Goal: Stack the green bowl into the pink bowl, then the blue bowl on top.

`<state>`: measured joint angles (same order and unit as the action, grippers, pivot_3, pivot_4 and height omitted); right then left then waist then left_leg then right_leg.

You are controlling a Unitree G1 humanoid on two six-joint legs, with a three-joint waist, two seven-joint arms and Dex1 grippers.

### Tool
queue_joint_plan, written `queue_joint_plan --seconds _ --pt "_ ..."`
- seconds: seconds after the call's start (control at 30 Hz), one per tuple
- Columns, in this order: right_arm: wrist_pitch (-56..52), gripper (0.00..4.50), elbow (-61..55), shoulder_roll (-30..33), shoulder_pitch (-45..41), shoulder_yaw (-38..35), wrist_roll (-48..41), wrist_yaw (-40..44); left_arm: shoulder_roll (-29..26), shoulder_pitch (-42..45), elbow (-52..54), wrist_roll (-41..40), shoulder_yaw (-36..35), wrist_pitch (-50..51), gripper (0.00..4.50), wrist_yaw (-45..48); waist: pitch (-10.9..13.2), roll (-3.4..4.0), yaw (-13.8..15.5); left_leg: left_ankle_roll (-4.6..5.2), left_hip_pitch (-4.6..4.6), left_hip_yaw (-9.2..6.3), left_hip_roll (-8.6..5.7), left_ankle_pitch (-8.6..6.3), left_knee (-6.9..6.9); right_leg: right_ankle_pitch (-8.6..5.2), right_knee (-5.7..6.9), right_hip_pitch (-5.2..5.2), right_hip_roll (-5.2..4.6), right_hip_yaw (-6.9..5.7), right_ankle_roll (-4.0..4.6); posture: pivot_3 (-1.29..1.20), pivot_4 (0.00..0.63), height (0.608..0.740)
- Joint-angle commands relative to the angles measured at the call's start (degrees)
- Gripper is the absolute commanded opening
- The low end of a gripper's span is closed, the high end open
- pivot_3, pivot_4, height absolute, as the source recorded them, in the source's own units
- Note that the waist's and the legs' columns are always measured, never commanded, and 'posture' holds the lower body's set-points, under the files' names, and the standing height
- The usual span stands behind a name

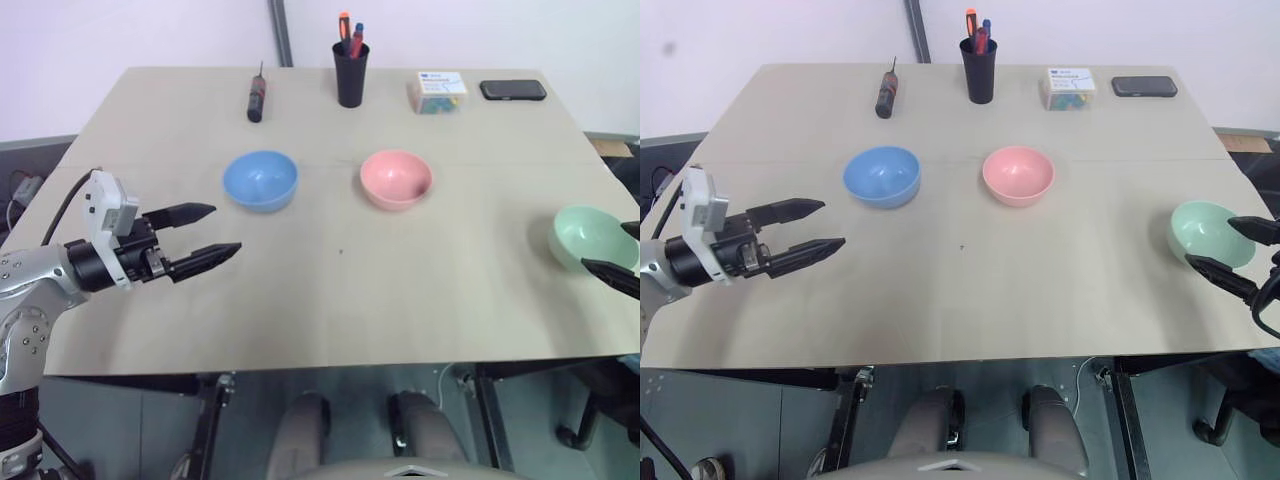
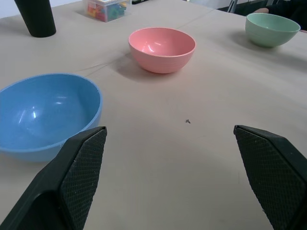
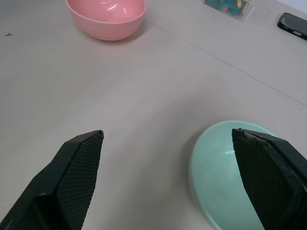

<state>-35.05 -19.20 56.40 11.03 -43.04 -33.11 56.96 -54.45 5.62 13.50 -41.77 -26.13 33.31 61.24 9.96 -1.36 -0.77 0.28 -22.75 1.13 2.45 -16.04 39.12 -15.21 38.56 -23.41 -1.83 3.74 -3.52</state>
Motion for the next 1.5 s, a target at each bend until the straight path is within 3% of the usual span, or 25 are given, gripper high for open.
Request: queue_joint_plan --seconds 0.03,0.3,0.43,0.57,0.73,0.93,1.03,1.17,1.2,1.27,1.33,1.5 --pt "1.4 4.50 -0.5 0.0 -0.4 -1.0 0.5 -0.6 -1.0 1.8 -0.1 -0.2 -0.8 -1.3 4.48 1.2 0.0 0.00 0.0 0.00 0.00 0.00 0.00 0.00 0.00 0.00 0.00 0.00 0.00 0.00 0.00 0.00 0.150 0.740" --pt "7.4 4.50 -0.8 -2.5 -8.1 11.0 3.9 -3.5 1.6 6.0 0.5 0.2 2.4 -2.9 4.48 0.3 0.0 0.00 -0.2 0.00 0.02 0.01 0.00 0.00 0.03 0.00 0.02 0.00 0.01 0.01 0.00 0.00 0.150 0.740" --pt "9.3 4.50 1.9 -6.5 -20.9 28.8 11.4 -7.7 4.0 6.6 1.0 0.7 4.1 -4.6 4.48 -0.1 0.0 0.00 -0.8 -0.01 0.02 0.03 0.02 0.01 0.05 0.01 0.13 -0.04 0.03 0.04 0.00 0.00 0.150 0.740" --pt "16.2 4.50 10.8 -13.9 -34.1 44.1 21.1 -8.3 5.4 6.5 1.7 2.0 5.7 -6.2 4.48 -0.7 0.0 -0.01 -1.4 -0.01 0.00 0.01 0.00 0.01 0.10 0.01 0.23 -0.08 0.03 0.04 0.01 0.00 0.150 0.740" --pt "28.2 4.50 26.0 -23.1 -47.5 54.7 29.3 -7.7 6.3 5.7 3.7 0.8 5.5 -6.6 4.48 -0.3 0.0 0.03 -1.5 -0.02 -0.16 0.00 -0.01 0.01 0.09 0.01 0.25 -0.26 0.01 0.01 0.03 0.00 0.150 0.740" --pt "40.0 4.50 44.3 -29.0 -58.1 59.3 34.9 -6.5 6.3 1.5 7.6 -2.2 2.1 -5.6 4.48 0.3 0.1 0.02 -1.3 -0.03 -0.20 -0.05 -0.05 0.02 0.05 0.02 0.23 -0.27 -0.11 -0.07 0.04 0.00 0.150 0.740" --pt "43.4 3.78 51.1 -31.2 -61.5 60.0 36.2 -5.8 6.6 -0.4 9.2 -3.4 0.5 -5.1 4.50 -1.2 0.1 0.01 -1.7 -0.03 -0.14 -0.03 -0.05 0.01 0.06 0.03 0.28 -0.26 -0.13 -0.05 0.04 0.00 0.150 0.740" --pt "47.0 2.25 56.5 -32.7 -64.1 59.9 37.1 -4.9 7.1 -2.7 11.4 -4.5 -1.1 -4.4 4.50 -3.4 0.1 0.02 -1.6 -0.03 -0.11 -0.10 -0.04 0.02 0.05 0.03 0.33 -0.25 -0.11 -0.05 0.05 0.00 0.150 0.740" --pt "47.7 1.59 57.5 -32.9 -64.5 59.8 37.2 -4.7 7.1 -3.0 11.8 -4.7 -1.3 -4.4 4.50 -3.9 0.1 0.02 -1.6 -0.03 -0.11 -0.12 -0.04 0.02 0.05 0.03 0.31 -0.25 -0.11 -0.04 0.05 0.00 0.150 0.740" --pt "49.2 1.05 59.6 -33.4 -65.6 59.9 37.7 -4.1 7.5 -4.1 12.8 -5.0 -1.8 -4.3 4.50 -4.8 0.1 0.02 -1.7 -0.03 -0.12 -0.15 -0.05 0.02 0.05 0.03 0.31 -0.25 -0.12 -0.04 0.05 0.00 0.150 0.740" --pt "50.5 0.17 61.2 -33.7 -66.5 60.1 38.1 -3.3 7.7 -5.1 13.4 -5.2 -2.4 -4.4 4.50 -5.4 0.1 0.03 -1.7 -0.03 -0.11 -0.17 -0.05 0.02 0.05 0.03 0.31 -0.25 -0.12 -0.03 0.05 0.00 0.150 0.740" --pt "51.3 0.08 58.0 -32.1 -66.4 60.5 38.4 1.3 8.2 -6.2 14.0 -5.5 -3.0 -4.6 4.50 -6.7 0.1 0.07 -1.7 -0.03 -0.09 -0.17 -0.04 0.02 0.04 0.03 0.32 -0.25 -0.12 -0.03 0.05 0.00 0.150 0.740"
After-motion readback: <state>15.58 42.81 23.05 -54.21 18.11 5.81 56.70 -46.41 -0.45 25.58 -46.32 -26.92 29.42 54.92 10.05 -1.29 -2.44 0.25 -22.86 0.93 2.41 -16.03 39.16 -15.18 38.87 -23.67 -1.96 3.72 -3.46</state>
